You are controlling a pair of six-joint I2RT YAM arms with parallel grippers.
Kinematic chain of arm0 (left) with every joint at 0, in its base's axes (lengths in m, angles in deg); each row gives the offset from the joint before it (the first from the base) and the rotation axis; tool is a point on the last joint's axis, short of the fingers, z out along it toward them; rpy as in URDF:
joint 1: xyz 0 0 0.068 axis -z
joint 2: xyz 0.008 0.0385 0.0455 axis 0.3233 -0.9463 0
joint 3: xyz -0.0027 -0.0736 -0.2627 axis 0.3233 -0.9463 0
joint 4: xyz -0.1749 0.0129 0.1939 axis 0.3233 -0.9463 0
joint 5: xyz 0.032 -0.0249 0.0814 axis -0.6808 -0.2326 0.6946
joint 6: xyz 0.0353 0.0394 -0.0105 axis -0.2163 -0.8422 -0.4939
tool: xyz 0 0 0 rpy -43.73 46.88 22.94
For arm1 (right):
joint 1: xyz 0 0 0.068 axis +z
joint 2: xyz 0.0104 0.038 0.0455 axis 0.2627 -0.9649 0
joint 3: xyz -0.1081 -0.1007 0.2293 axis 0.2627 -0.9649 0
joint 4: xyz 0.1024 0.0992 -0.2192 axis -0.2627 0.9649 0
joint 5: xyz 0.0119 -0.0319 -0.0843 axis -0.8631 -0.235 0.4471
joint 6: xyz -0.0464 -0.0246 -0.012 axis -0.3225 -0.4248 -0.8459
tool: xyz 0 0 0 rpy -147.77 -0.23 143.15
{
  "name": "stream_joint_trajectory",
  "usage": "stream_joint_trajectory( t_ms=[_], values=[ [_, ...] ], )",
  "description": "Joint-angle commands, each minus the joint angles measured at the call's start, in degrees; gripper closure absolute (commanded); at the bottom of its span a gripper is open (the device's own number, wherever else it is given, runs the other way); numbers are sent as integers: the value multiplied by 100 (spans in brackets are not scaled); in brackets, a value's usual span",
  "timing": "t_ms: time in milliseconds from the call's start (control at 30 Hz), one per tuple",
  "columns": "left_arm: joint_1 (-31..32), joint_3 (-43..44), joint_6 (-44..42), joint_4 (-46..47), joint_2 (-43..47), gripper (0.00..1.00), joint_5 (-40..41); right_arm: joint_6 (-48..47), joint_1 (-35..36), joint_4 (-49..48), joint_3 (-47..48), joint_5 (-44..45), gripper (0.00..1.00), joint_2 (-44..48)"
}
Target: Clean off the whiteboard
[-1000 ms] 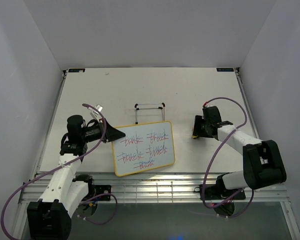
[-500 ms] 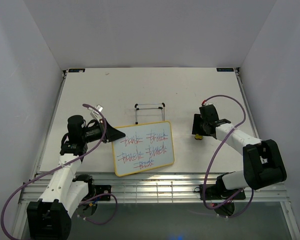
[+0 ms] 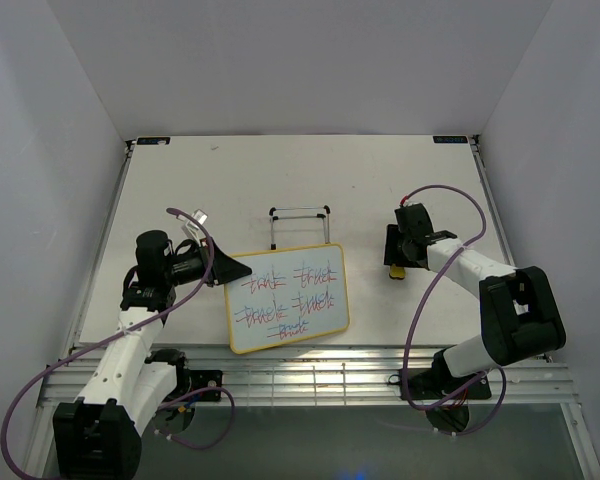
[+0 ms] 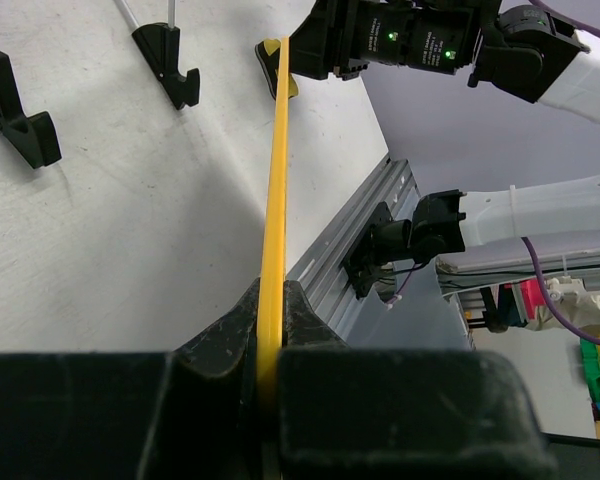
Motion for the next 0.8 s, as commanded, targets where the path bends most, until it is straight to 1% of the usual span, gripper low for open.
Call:
stream_joint_trajectory(
  t_ms=[0,167,467,700,767],
  values=[
    [29,64,94,189,200,100,-245,-40,37,-81,124,46,43,-41],
    [29,73,94,189,200,100,-201,-31,37,-143,44,54,46,-50],
    [29,64,93,189,209,100,-201,-31,37,-178,-8,125,47,-111],
    [29,64,102,189,182,100,-201,-31,37,-222,-114,142,51,-50],
    [38,64,102,189,191,100,-192,-40,37,-204,-114,160,51,-76]
  ],
)
